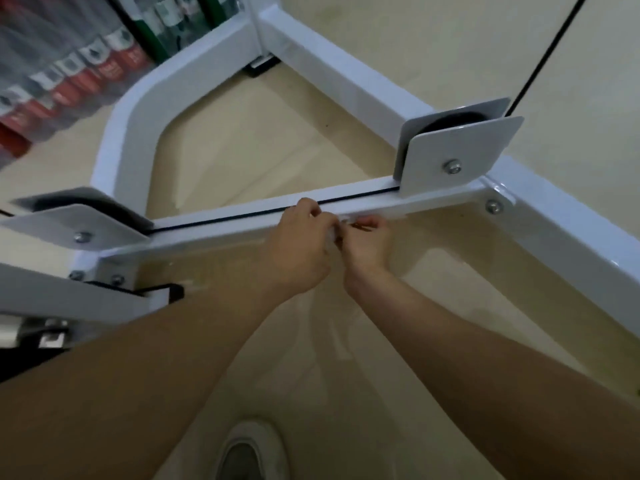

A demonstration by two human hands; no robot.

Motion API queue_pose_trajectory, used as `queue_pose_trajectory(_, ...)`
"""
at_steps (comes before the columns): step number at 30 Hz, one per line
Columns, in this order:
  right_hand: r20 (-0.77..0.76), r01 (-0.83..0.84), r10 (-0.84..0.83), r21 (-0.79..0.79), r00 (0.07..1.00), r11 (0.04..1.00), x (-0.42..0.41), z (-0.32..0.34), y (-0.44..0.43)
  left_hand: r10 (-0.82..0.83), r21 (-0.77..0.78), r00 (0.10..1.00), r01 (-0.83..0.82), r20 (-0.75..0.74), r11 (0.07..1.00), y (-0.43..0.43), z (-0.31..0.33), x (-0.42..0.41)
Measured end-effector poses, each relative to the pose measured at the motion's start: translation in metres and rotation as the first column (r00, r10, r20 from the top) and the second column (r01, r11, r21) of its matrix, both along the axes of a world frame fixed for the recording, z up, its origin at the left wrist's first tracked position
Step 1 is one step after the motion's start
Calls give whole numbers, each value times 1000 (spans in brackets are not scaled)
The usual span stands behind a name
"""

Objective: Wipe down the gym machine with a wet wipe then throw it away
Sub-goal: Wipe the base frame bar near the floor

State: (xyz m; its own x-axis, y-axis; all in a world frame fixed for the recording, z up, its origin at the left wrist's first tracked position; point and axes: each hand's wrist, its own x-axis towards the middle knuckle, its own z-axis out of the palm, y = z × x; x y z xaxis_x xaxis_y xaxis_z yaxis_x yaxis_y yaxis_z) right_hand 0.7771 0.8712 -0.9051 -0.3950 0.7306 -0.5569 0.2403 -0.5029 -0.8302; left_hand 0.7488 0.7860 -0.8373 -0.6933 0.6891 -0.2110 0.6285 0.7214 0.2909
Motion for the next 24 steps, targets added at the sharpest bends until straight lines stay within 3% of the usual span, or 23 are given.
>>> queue_pose_trajectory(6,-42,-74,78,77,996,994,-7,13,-40,195,9,956,-202,219,979,-47,-14,0)
queue_pose_trajectory(11,-47,-195,196,26,979,980,-24,20,-80,288,94,871,-351,398,932,-80,-11,9)
queue_pose_trajectory(20,-141,-612,612,48,779,790,-46,24,-139,516,37,754,-578,407,815,-142,3,8)
queue_pose_trajectory(22,-154,-625,632,99,760,775,-39,24,-126,544,22,734,-603,406,797,-154,4,9)
queue_pose_trajectory(24,-117,-545,563,154,819,824,-24,28,-96,553,39,723,-622,414,782,-157,7,9)
